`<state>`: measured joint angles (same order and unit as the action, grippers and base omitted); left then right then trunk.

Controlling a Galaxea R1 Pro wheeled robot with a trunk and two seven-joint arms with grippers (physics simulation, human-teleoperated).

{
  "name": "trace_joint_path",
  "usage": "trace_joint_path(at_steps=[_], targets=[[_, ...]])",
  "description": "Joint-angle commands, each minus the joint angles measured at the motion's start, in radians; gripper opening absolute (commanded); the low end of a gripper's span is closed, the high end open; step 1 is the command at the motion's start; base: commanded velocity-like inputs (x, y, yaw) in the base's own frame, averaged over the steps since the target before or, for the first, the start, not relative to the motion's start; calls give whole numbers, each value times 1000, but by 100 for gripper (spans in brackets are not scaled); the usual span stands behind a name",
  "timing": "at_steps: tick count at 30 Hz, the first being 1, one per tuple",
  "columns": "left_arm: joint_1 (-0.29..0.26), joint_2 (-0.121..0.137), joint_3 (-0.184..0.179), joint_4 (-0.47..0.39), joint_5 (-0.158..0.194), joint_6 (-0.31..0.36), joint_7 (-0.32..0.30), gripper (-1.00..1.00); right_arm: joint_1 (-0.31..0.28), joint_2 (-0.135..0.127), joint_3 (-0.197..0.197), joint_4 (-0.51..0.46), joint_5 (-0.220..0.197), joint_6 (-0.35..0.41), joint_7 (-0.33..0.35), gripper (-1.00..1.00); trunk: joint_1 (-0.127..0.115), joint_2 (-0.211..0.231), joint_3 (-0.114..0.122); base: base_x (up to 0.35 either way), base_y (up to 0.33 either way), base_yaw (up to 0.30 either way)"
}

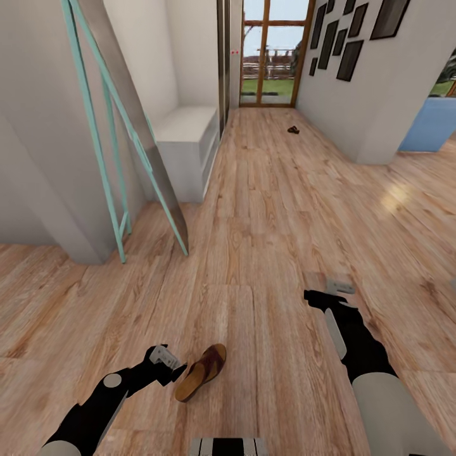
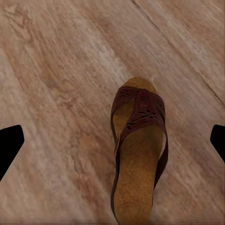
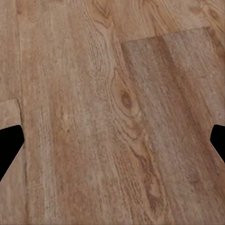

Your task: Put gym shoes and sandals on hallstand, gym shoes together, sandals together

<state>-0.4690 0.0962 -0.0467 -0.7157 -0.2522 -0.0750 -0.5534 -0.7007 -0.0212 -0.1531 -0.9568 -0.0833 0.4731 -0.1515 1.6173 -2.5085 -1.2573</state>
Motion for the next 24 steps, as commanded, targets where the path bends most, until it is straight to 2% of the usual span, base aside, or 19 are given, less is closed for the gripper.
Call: trace_joint_path(at_steps=[1,24], targets=[[0,1,-1,0,-10,-8,1,100,0,0,1,-2,-9,4,-7,100,0,-1,-6,0,0,0],[0,0,-2,-1,-12,-9,1,100,0,0,3,-5,-9,4,-7,100,11,-6,-133,0,0,0]])
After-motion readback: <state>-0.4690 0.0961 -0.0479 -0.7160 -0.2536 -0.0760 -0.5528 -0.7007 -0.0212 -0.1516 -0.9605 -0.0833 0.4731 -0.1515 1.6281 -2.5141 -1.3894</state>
